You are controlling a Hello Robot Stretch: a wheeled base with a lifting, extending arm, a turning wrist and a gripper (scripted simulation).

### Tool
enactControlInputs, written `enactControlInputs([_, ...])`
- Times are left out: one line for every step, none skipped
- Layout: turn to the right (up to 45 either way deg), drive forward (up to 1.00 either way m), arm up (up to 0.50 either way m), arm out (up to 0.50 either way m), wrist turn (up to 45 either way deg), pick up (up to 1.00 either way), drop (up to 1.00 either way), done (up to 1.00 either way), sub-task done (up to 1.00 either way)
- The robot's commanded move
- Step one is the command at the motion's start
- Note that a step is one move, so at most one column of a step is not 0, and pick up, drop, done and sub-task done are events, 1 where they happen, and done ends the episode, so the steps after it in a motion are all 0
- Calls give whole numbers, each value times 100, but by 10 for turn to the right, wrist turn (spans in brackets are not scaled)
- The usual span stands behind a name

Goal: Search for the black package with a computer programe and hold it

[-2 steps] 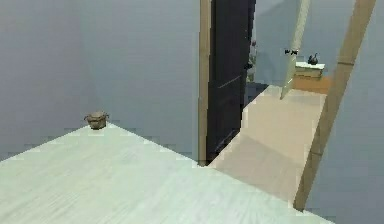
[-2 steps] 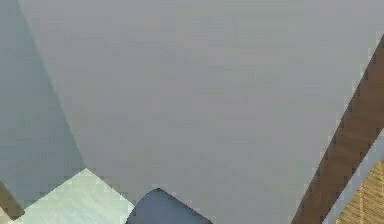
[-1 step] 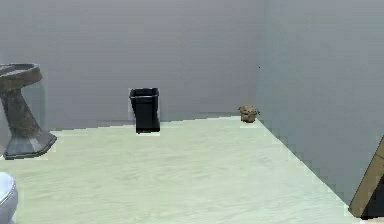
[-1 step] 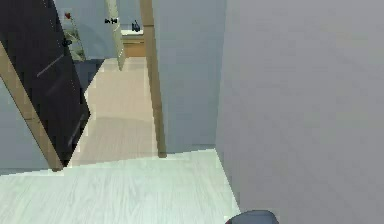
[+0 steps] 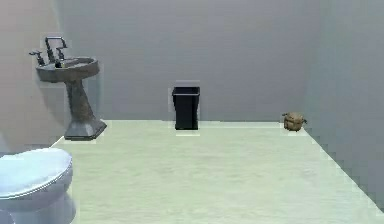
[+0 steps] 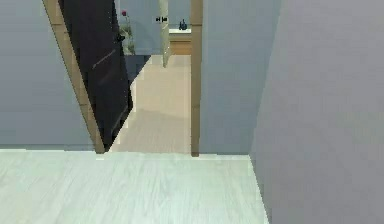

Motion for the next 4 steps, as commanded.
enactControlInputs([0,35,0,0,0,0,0,0,0])
enactControlInputs([450,0,0,0,0,0,0,0,0])
enactControlInputs([450,0,0,0,0,0,0,0,0])
enactControlInputs([30,0,0,0,0,0,0,0,0])
